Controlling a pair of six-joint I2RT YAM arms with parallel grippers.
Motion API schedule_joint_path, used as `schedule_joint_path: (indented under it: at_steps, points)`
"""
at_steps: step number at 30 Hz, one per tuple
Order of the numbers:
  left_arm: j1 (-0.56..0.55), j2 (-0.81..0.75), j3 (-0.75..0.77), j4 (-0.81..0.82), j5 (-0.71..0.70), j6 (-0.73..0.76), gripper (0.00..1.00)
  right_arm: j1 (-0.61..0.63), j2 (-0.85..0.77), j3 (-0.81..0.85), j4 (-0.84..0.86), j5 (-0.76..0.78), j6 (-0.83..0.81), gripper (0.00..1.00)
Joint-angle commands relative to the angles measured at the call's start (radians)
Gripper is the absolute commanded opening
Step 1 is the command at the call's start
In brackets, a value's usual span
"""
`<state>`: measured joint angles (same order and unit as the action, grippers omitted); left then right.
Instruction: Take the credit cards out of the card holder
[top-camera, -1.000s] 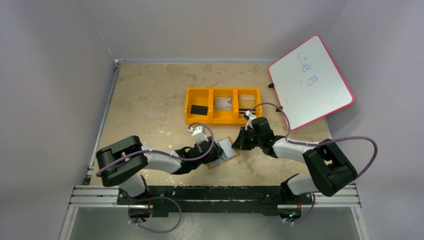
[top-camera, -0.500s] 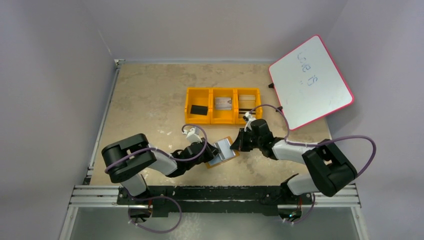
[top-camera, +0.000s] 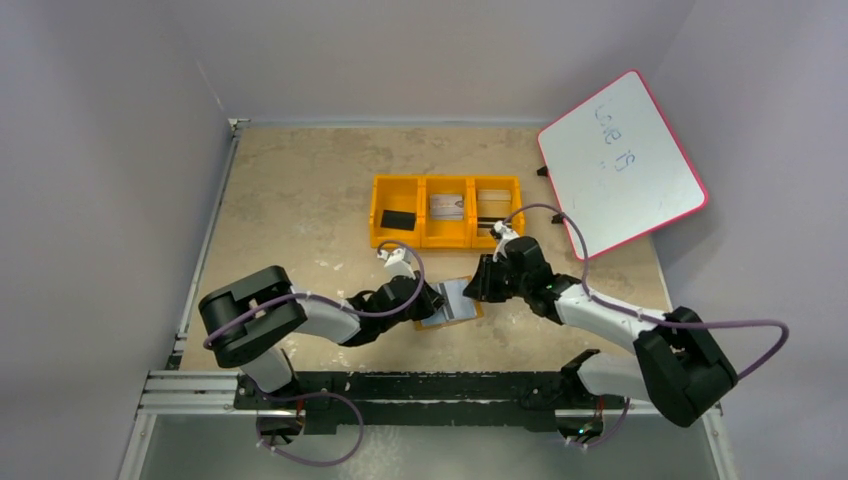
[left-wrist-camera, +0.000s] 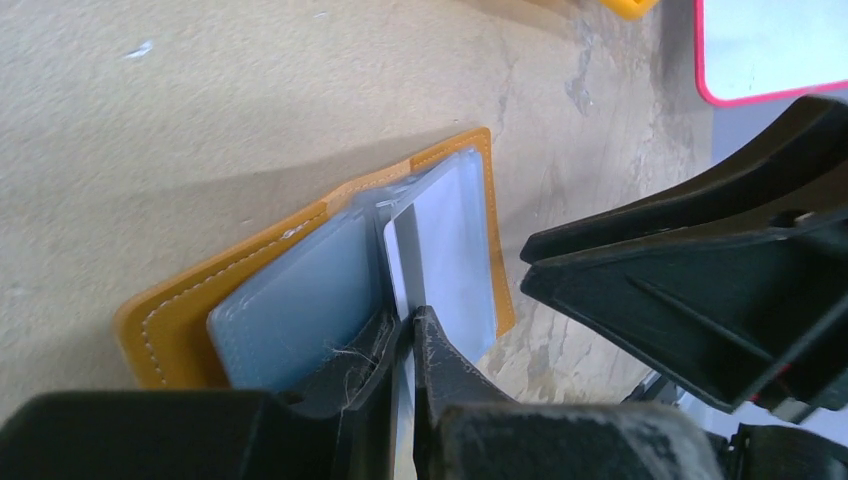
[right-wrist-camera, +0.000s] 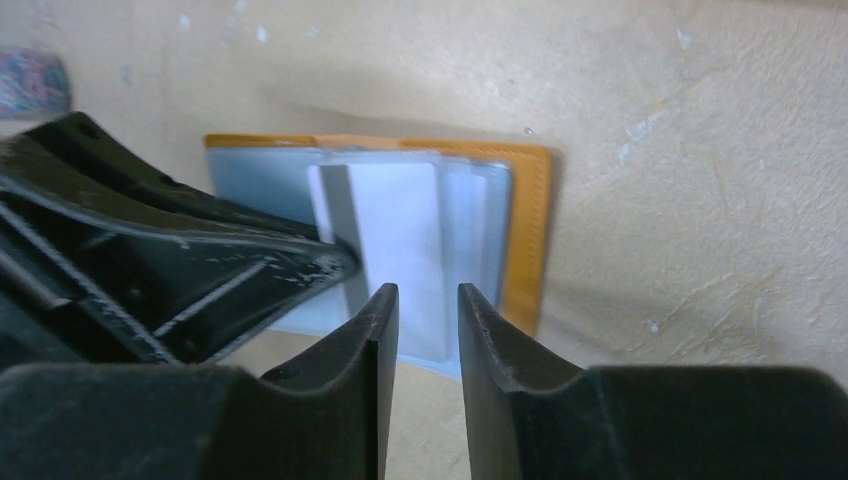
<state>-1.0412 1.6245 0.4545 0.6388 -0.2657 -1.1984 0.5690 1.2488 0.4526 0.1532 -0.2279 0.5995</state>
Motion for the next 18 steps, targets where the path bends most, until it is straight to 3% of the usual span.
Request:
schedule_joint_path:
  at_steps: [1, 8, 18]
  points:
    - [-0.003, -0.032, 0.053, -0.094, 0.036, 0.13, 0.0, 0.003, -0.069, 0.017, 0.017, -0.03, -0.008, 0.33]
    - [-0.002, -0.019, 0.013, 0.027, 0.074, 0.131, 0.0, -0.005, 0.003, -0.024, 0.142, -0.11, 0.034, 0.33]
    - [-0.002, 0.04, 0.02, 0.072, 0.114, 0.124, 0.0, -0.043, 0.11, -0.017, 0.215, -0.143, -0.004, 0.37]
